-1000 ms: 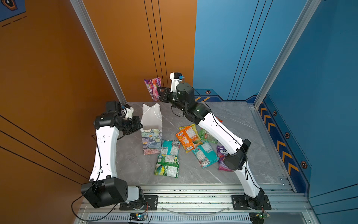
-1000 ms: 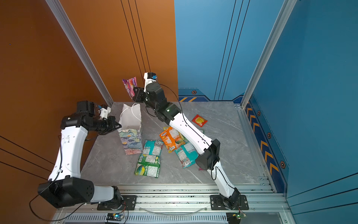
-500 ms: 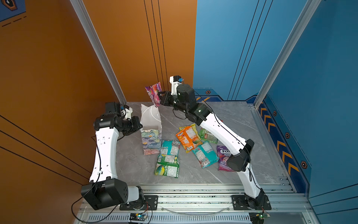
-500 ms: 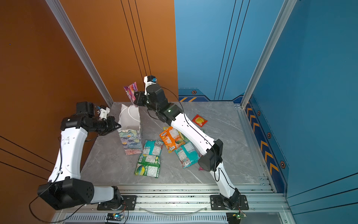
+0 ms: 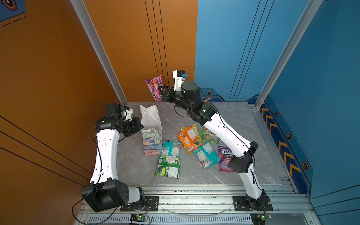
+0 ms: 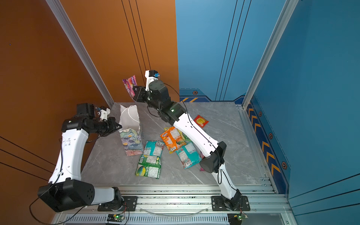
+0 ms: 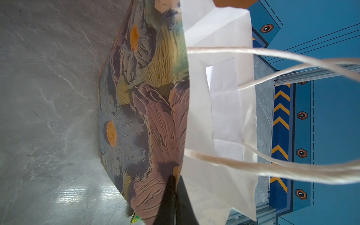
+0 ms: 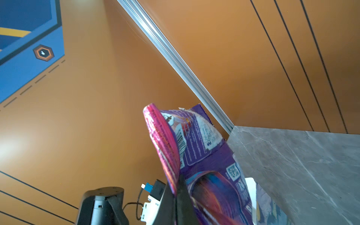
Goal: Place the snacks into the paper bag
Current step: Place the snack in the paper bag.
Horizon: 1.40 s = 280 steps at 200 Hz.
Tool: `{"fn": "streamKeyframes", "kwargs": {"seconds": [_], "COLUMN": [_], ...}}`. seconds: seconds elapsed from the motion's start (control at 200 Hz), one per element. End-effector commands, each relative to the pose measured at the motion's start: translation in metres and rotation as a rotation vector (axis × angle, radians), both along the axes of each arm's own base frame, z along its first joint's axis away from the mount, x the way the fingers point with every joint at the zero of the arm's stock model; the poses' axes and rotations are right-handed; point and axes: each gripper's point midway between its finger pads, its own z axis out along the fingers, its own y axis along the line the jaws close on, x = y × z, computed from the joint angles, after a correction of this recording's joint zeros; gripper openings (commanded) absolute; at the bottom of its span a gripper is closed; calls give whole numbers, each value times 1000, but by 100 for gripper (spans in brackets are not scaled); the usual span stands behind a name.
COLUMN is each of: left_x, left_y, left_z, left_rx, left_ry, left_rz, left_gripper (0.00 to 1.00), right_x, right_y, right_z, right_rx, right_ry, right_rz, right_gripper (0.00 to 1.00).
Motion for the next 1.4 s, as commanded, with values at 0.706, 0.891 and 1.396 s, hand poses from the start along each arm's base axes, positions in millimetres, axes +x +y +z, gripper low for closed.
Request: {"fn": "streamKeyframes", "kwargs": {"seconds": [0.706,0.891,1.396], "left_x": [-2,-2,-2], "left_y": [0,2,7], "left_z": [2,0,3], "left_rx": [-44,-43,-64], "left_ry": [-15,-14,-39], "left_rz": [52,67,109], "left_gripper": [0,0,0], "right_x": [-36,-40,-50], "right_y": [-9,-21,-22], "right_z": [25,18,-17], "right_rx": [62,28,-45], "right_ry": [-28,-13,88], "right_rz": [-21,-45,-10], "right_gripper": [0,0,0]}}
